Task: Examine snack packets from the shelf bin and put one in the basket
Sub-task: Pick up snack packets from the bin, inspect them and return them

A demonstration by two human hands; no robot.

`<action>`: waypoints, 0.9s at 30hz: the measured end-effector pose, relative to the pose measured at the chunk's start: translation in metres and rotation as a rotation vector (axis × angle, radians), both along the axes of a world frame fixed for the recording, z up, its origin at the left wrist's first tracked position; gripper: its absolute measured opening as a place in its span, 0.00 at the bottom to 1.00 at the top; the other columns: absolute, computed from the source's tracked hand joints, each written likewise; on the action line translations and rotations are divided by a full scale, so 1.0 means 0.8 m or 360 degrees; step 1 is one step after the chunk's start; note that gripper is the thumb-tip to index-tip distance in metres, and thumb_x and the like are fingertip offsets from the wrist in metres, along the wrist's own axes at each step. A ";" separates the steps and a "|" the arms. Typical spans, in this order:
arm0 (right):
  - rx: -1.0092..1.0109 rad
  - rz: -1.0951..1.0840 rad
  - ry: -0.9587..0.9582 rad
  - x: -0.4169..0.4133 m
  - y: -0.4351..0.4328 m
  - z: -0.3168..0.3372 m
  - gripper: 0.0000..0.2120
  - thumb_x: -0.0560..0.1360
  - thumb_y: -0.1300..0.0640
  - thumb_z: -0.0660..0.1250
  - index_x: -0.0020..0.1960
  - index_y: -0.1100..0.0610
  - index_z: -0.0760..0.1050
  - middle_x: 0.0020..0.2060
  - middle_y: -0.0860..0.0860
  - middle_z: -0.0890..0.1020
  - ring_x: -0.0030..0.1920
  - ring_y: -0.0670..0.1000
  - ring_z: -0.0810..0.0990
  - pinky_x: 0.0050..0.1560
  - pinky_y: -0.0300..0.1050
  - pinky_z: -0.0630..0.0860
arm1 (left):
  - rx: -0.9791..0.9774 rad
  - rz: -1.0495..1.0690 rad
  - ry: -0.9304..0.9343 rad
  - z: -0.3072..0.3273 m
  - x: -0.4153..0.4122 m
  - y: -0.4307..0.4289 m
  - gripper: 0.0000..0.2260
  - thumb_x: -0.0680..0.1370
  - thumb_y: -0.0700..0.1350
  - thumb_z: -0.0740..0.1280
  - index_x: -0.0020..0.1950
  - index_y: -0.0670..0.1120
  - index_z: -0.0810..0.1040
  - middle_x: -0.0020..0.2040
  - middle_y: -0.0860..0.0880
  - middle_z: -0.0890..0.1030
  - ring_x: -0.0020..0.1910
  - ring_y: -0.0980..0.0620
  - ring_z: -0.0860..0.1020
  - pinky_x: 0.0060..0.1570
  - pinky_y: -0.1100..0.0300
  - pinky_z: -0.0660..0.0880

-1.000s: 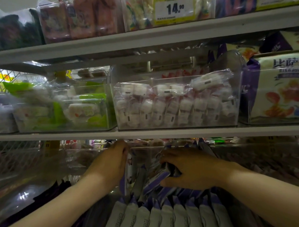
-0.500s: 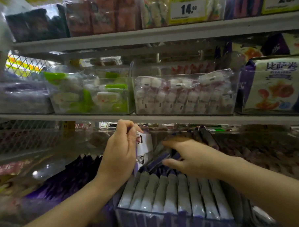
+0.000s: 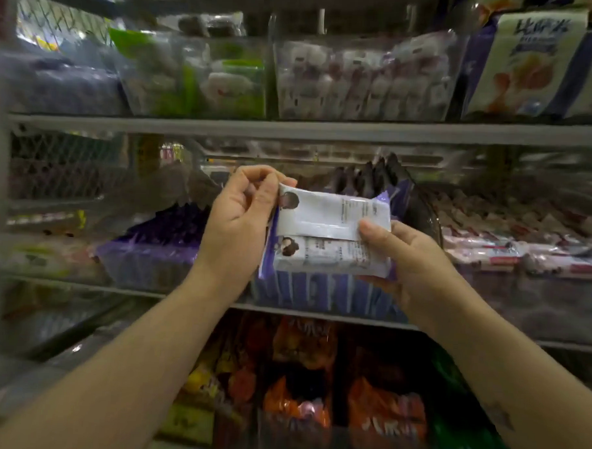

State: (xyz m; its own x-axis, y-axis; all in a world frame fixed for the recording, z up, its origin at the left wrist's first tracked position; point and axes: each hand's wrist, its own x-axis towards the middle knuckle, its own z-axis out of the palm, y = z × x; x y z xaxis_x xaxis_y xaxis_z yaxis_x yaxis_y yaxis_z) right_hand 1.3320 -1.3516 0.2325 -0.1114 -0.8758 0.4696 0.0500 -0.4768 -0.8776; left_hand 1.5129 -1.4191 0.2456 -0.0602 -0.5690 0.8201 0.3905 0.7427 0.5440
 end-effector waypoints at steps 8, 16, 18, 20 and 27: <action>-0.0049 -0.0176 -0.0325 0.016 0.038 -0.124 0.19 0.67 0.49 0.69 0.56 0.54 0.76 0.47 0.49 0.86 0.48 0.48 0.85 0.44 0.39 0.81 | 0.0574 -0.0359 -0.0483 -0.129 0.018 0.022 0.15 0.68 0.57 0.76 0.53 0.58 0.82 0.54 0.52 0.85 0.53 0.52 0.83 0.45 0.60 0.80; 0.0170 -0.0256 -0.0372 0.002 0.030 -0.200 0.17 0.70 0.45 0.64 0.52 0.52 0.83 0.50 0.52 0.86 0.51 0.51 0.85 0.47 0.43 0.82 | 0.0883 -0.0416 -0.0451 -0.215 0.019 0.014 0.18 0.69 0.49 0.73 0.58 0.51 0.80 0.55 0.49 0.85 0.55 0.50 0.83 0.45 0.62 0.80; 0.0234 -0.0383 -0.0303 -0.005 0.025 -0.207 0.12 0.70 0.48 0.66 0.46 0.52 0.85 0.47 0.53 0.87 0.48 0.52 0.86 0.43 0.41 0.82 | 0.0945 -0.0469 -0.0465 -0.226 0.020 0.007 0.21 0.68 0.49 0.73 0.60 0.49 0.78 0.56 0.48 0.84 0.56 0.49 0.82 0.45 0.61 0.80; 0.0261 -0.0510 -0.0218 -0.011 0.021 -0.213 0.10 0.69 0.49 0.68 0.42 0.53 0.85 0.43 0.53 0.87 0.44 0.53 0.86 0.40 0.43 0.82 | 0.1000 -0.0488 -0.0493 -0.235 0.022 0.001 0.22 0.69 0.48 0.73 0.62 0.48 0.77 0.57 0.47 0.84 0.56 0.48 0.82 0.46 0.60 0.80; 0.0353 -0.0672 -0.0083 -0.017 0.015 -0.233 0.08 0.75 0.53 0.68 0.41 0.53 0.84 0.41 0.53 0.87 0.42 0.56 0.86 0.43 0.53 0.81 | 0.1250 -0.0296 -0.0379 -0.256 0.011 -0.006 0.14 0.72 0.51 0.68 0.56 0.51 0.80 0.50 0.47 0.86 0.48 0.49 0.85 0.39 0.59 0.81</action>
